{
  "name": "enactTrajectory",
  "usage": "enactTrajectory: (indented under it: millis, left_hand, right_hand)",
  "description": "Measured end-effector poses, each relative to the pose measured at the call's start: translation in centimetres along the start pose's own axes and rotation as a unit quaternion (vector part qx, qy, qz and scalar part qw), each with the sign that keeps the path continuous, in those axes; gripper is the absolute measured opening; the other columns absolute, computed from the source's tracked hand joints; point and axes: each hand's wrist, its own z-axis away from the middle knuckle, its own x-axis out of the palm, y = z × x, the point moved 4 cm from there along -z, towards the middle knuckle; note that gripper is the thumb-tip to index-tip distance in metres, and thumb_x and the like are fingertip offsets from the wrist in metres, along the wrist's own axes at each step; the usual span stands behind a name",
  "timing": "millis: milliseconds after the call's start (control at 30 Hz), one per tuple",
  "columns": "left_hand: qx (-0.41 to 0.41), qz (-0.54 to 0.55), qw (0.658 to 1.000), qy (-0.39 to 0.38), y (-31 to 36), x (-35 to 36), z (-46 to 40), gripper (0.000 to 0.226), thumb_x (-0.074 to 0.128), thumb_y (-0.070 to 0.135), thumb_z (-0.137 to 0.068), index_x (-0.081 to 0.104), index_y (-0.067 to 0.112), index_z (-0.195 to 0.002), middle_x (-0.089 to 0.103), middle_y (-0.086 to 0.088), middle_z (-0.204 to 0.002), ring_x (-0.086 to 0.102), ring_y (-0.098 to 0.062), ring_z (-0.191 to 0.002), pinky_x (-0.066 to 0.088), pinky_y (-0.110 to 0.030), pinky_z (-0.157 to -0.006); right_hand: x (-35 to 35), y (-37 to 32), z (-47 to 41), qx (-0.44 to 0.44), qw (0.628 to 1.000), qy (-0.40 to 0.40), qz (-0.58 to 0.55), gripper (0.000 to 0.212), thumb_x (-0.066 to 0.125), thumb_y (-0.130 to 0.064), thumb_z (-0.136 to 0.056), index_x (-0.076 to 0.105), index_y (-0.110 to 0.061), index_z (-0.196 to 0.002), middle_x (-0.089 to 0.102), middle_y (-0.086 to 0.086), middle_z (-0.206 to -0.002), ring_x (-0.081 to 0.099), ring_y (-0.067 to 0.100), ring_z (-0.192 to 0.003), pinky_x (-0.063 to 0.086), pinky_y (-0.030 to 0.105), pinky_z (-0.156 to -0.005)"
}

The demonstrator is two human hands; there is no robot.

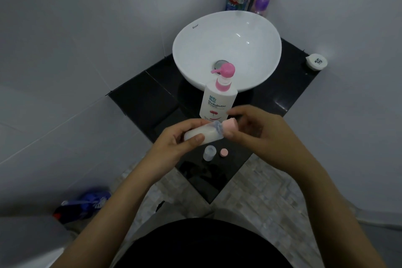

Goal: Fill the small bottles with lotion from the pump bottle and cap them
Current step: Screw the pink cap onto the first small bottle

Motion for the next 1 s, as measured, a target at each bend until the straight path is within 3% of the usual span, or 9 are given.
enactTrajectory:
  millis: [133,267,400,533,667,767,833,933,1000]
  left_hand:
    - [0.002,0.006,1.0,0.001,0.2,0.1,0.0,0.033,0.054,0.025,-0.081,0.061,0.022,-0.113,0.067,0.023,-0.104,0.061,0.002,-0.101,0.048,-0.014,-0.081]
    - [0.002,0.007,1.0,-0.004,0.4,0.3,0.1,0.032,0.054,0.024,-0.082,0.061,0.023,-0.113,0.067,0.023,-0.105,0.061,0.002,-0.101,0.049,-0.014,-0.079]
    - [0.011,0.008,1.0,0.007,0.7,0.2,0.3,0.03,0.053,0.024,-0.082,0.062,0.024,-0.111,0.068,0.023,-0.103,0.061,0.003,-0.099,0.048,-0.012,-0.079]
    - [0.015,0.002,1.0,-0.001,0.9,0.4,0.3,0.029,0.052,0.023,-0.084,0.062,0.025,-0.11,0.068,0.021,-0.104,0.061,0.002,-0.1,0.048,-0.013,-0.079]
    - [0.014,0.003,1.0,0.006,1.0,0.3,0.3,0.025,0.053,0.024,-0.087,0.062,0.026,-0.11,0.068,0.023,-0.102,0.061,0.004,-0.098,0.048,-0.013,-0.08]
    - [0.013,0.0,1.0,0.003,1.1,0.4,0.4,0.028,0.051,0.025,-0.084,0.062,0.026,-0.109,0.067,0.024,-0.1,0.061,0.004,-0.096,0.049,-0.013,-0.08]
    - [0.011,-0.001,1.0,0.003,1.1,0.4,0.4,0.027,0.05,0.026,-0.083,0.062,0.027,-0.108,0.067,0.024,-0.099,0.061,0.005,-0.096,0.049,-0.014,-0.081]
    - [0.01,-0.002,1.0,0.007,1.2,0.3,0.3,0.022,0.051,0.026,-0.089,0.062,0.028,-0.108,0.067,0.025,-0.1,0.06,0.006,-0.096,0.049,-0.013,-0.08]
    - [0.01,-0.008,1.0,0.005,1.2,0.3,0.2,0.022,0.051,0.025,-0.09,0.062,0.028,-0.108,0.067,0.024,-0.1,0.06,0.006,-0.095,0.049,-0.012,-0.08]
  right_hand:
    - [-0.6,0.0,0.3,-0.036,0.999,0.023,-0.025,0.025,0.068,-0.032,-0.08,0.064,-0.025,-0.103,0.068,-0.006,-0.087,0.065,0.011,-0.074,0.055,0.02,-0.068]
    - [-0.2,-0.2,0.2,0.002,0.995,0.1,0.0,0.042,0.051,-0.06,-0.075,0.066,-0.022,-0.083,0.065,-0.002,-0.065,0.061,0.014,-0.06,0.053,0.027,-0.059]
    - [-0.4,-0.3,0.4,-0.026,0.995,0.068,-0.074,0.026,0.064,-0.042,-0.079,0.064,-0.023,-0.097,0.068,-0.001,-0.08,0.064,0.015,-0.067,0.055,0.023,-0.061]
    - [-0.3,-0.3,0.5,-0.003,0.99,0.138,-0.035,0.047,0.05,-0.065,-0.072,0.064,-0.02,-0.08,0.063,-0.001,-0.062,0.058,0.015,-0.057,0.051,0.027,-0.057]
    - [-0.6,-0.4,0.7,-0.035,0.994,0.072,-0.075,0.03,0.063,-0.042,-0.079,0.064,-0.024,-0.104,0.067,-0.002,-0.081,0.064,0.016,-0.069,0.054,0.028,-0.063]
    - [-0.2,-0.2,0.7,-0.009,0.991,0.114,-0.066,0.037,0.056,-0.057,-0.073,0.068,-0.023,-0.084,0.065,0.0,-0.067,0.06,0.014,-0.059,0.051,0.026,-0.059]
    - [-0.1,-0.1,0.6,0.002,0.989,0.126,-0.08,0.044,0.051,-0.062,-0.071,0.066,-0.022,-0.084,0.064,0.003,-0.065,0.059,0.016,-0.056,0.052,0.028,-0.058]
    - [-0.2,-0.1,0.7,-0.026,0.992,0.061,-0.111,0.03,0.062,-0.038,-0.081,0.062,-0.024,-0.107,0.068,0.002,-0.086,0.065,0.016,-0.071,0.057,0.026,-0.066]
    - [0.0,0.0,0.7,-0.031,0.993,0.058,-0.101,0.024,0.063,-0.032,-0.082,0.064,-0.021,-0.103,0.068,0.002,-0.086,0.066,0.012,-0.07,0.056,0.019,-0.065]
